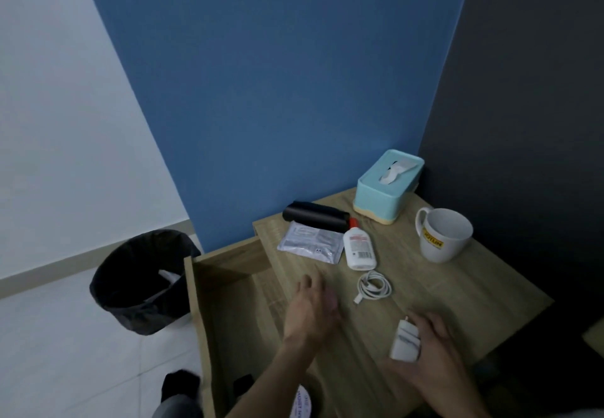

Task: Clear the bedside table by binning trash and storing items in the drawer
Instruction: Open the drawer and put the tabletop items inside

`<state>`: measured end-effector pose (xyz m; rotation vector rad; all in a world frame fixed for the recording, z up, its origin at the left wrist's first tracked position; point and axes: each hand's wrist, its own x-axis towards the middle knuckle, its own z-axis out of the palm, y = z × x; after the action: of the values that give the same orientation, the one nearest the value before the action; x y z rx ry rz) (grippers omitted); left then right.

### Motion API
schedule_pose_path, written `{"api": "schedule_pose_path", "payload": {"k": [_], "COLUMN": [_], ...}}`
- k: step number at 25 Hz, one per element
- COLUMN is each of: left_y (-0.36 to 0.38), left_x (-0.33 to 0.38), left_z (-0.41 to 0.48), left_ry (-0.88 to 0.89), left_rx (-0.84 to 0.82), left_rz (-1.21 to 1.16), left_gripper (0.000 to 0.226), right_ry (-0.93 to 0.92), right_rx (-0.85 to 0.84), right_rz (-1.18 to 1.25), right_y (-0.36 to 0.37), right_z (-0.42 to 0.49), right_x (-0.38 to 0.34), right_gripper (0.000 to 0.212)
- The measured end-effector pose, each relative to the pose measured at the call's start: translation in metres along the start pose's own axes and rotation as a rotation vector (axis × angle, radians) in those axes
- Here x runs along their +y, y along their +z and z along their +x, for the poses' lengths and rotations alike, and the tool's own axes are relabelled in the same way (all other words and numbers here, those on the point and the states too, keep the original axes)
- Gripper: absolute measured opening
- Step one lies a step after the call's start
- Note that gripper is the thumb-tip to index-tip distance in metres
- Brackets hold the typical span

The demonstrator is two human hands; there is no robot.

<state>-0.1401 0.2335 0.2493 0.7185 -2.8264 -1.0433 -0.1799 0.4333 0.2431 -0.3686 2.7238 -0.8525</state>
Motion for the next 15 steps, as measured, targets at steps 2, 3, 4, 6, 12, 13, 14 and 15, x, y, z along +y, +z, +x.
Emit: {"api": "schedule_pose_path", "payload": {"k": [2,3,4,6,12,13,14,15], "left_y": [-0.020,-0.029,-0.039,-0.054,-0.070,-0.067,-0.061,-0.053], "left_x": [-0.025,-0.039,-0.051,-0.070,-0.117,-0.127,-0.134,-0.138], "left_z": [-0.014,-0.021,-0.027,-0.035,-0.041,-0.041,-0.039,-0.038], "left_ry": [-0.041,-0.070,-0.107,-0.217,-0.388,-0.410,-0.434,-0.436], "left_rx": [0.103,0.155,0.197,0.215,0.140,0.115,0.085,0.038], "left_rz": [-0.028,-0.023,-0.013,-0.005,-0.002,0.001,0.016,0.059], "left_gripper": [0.045,0.049,0.050,0.049,0.052,0.048,0.045,0.042], "right_ry": [-0.116,-0.181,-0.242,-0.335,-0.425,-0.435,-0.437,-0.425], "right_rx": [0.019,0.004,-0.025,-0.084,-0.344,-0.375,-0.388,-0.393], "right_rz": [-0.005,-0.001,0.002,-0.006,-0.096,-0.140,-0.185,-0.226], "right_y": [0.007,0.013,0.022,0.042,0.122,0.140,0.155,0.167], "right_z": [0.000,0.001,0.003,0.007,0.008,0.008,0.013,0.018], "right_x": [-0.021,-0.034,-0.050,-0.082,-0.164,-0.169,-0.170,-0.168], "right_gripper": [0.099,0.097,0.095,0.092,0.092,0.090,0.087,0.082]}}
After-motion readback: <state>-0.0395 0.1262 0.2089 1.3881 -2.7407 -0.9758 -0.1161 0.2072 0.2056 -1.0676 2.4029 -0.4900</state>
